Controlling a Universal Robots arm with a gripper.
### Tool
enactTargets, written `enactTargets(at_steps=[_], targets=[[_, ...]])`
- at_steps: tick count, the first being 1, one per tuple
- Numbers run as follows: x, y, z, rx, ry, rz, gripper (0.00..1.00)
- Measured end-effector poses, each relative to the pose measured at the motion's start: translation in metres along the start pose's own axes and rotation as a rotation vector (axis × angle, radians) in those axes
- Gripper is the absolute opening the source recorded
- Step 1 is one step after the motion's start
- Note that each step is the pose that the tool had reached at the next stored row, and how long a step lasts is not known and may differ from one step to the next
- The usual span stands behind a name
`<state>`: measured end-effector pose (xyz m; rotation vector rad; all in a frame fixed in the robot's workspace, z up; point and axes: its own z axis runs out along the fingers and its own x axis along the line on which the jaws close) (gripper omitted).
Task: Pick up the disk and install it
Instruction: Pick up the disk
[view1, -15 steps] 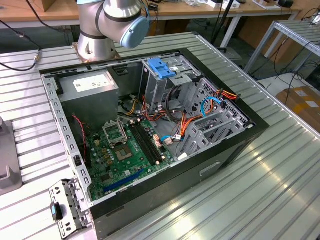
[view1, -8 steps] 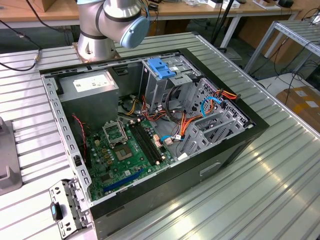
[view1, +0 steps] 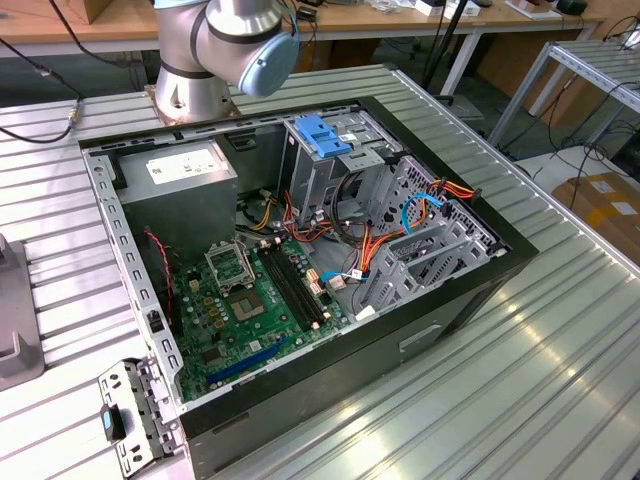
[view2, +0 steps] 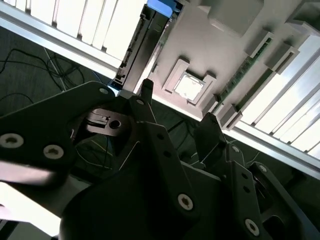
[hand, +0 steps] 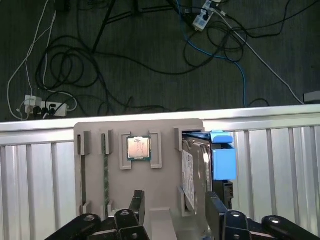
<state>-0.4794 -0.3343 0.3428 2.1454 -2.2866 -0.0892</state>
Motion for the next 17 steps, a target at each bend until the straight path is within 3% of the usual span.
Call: enactTargets(at_steps=[4, 7, 12, 17], targets=[[-0.0112, 0.0019, 0.0036, -0.0009, -0.0112, -0.001, 0.60], [-0.0197, 0.0053, 0.0072, -0.0014, -0.0259, -0.001, 0.60], [-0.0264, 0.0141, 0.0125, -0.0031, -0.0470, -0.002, 0.60], [-0.0270, 0.0197, 0.0193, -0.0031, -0.0488, -0.002, 0.60]])
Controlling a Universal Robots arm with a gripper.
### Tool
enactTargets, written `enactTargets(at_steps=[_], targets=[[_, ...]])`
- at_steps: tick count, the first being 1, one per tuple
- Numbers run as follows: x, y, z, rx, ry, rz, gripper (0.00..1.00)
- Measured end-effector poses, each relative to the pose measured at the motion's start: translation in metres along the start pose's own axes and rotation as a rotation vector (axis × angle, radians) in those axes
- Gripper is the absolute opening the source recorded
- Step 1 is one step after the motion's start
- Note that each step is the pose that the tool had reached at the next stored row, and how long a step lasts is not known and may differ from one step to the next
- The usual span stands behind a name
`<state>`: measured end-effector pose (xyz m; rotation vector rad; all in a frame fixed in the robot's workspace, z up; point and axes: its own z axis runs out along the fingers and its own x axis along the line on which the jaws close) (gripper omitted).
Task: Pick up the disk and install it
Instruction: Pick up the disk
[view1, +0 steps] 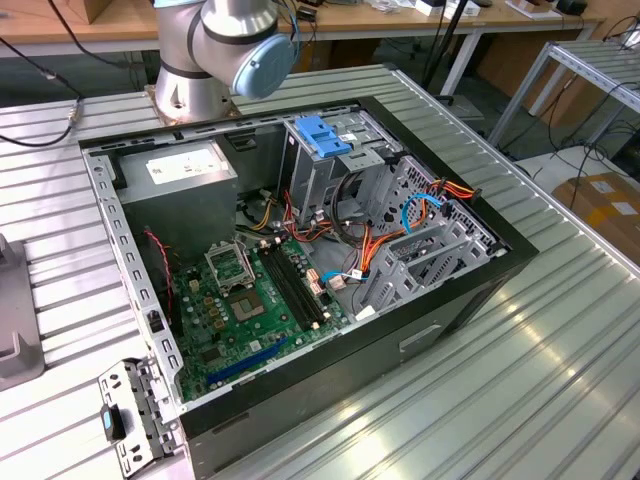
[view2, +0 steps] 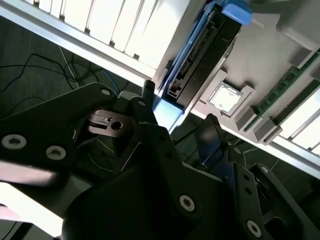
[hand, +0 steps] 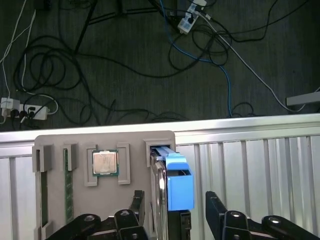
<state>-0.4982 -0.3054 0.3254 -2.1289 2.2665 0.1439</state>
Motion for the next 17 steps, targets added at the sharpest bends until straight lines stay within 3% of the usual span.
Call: enactTargets(at_steps=[10, 17], targets=[[-0.0014, 0.0031, 0.0197, -0.0002, 0.0003, -0.001, 0.60], [-0.0007, 0.0051, 0.0297, -0.0003, 0.0004, -0.001, 0.60]])
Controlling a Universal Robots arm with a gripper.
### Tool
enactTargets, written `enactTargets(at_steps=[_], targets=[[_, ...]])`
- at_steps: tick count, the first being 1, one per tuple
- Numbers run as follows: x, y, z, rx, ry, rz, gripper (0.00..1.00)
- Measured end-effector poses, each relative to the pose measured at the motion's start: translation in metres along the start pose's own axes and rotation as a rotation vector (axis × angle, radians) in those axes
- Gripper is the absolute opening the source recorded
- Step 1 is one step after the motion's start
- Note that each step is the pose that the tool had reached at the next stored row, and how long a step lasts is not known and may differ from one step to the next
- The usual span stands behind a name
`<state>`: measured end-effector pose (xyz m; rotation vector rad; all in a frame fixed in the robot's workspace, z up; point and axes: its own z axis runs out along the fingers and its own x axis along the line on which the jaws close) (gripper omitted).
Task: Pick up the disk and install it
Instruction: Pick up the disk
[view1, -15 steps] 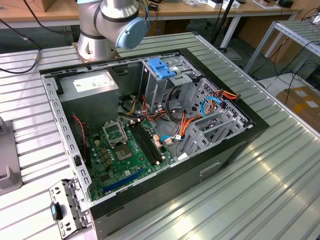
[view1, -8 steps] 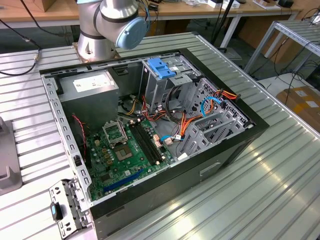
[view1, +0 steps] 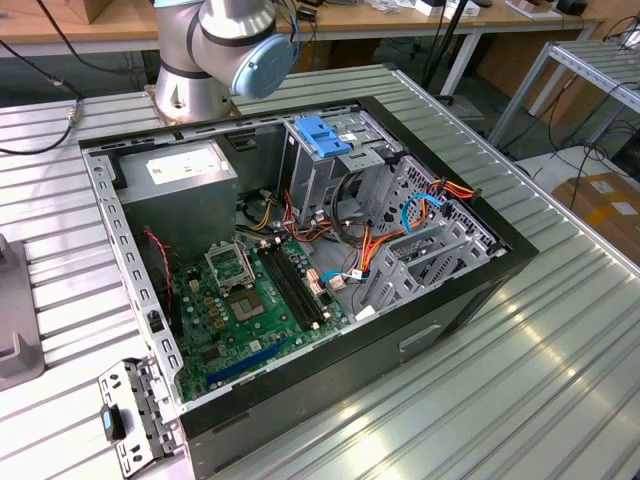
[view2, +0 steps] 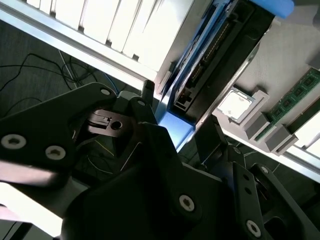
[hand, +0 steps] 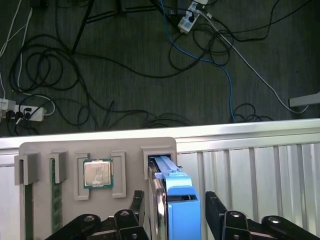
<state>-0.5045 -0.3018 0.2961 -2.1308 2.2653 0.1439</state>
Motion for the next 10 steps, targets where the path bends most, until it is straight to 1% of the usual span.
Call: enactTargets(at_steps=[3, 8, 9, 10], targets=[[0.0002, -0.0001, 0.0023, 0.0001, 0.0000, 0.000, 0.60], [0.0002, 0.0000, 0.0026, 0.0000, 0.0000, 0.000, 0.60], [0.0002, 0.0000, 0.0027, 0.0001, 0.0000, 0.000, 0.52], [0.0002, 0.0000, 0.0026, 0.0000, 0.0000, 0.000, 0.52]])
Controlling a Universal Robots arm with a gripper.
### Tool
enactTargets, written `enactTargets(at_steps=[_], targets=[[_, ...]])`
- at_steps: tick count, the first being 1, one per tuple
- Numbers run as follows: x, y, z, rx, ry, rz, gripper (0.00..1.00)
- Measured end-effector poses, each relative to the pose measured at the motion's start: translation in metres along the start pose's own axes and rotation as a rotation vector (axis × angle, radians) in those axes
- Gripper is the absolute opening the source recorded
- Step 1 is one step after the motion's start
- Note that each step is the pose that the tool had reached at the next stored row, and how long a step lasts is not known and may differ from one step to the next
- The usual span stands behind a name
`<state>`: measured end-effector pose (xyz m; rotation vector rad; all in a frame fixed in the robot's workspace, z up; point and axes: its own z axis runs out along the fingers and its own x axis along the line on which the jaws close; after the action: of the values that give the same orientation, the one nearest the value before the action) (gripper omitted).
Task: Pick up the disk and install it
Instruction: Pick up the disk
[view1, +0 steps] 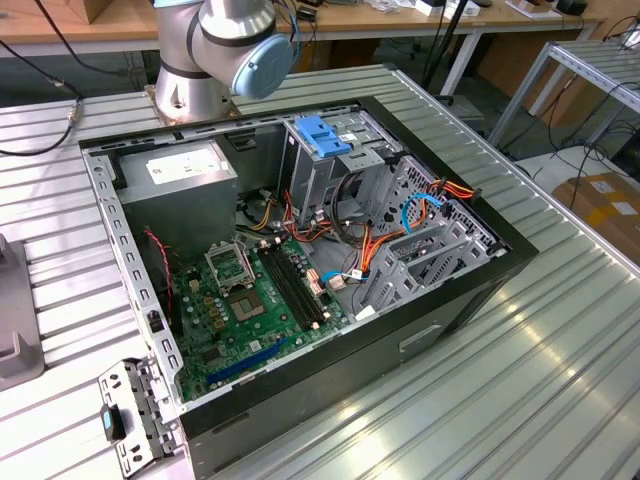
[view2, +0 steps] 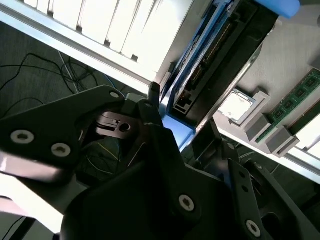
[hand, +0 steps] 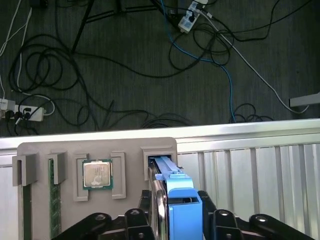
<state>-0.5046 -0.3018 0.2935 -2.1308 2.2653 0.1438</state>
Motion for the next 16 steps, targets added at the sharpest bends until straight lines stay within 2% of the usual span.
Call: enactTargets(at_steps=[1, 3, 14, 16], targets=[[0.0000, 0.0000, 0.0000, -0.0001, 0.0000, 0.000, 0.52], [0.0000, 0.0000, 0.0000, 0.0000, 0.0000, 0.000, 0.37], [0.0000, 0.0000, 0.0000, 0.0003, 0.0005, 0.000, 0.37], [-0.0004, 0.0002, -0.0045, 0.0002, 0.0005, 0.001, 0.37]])
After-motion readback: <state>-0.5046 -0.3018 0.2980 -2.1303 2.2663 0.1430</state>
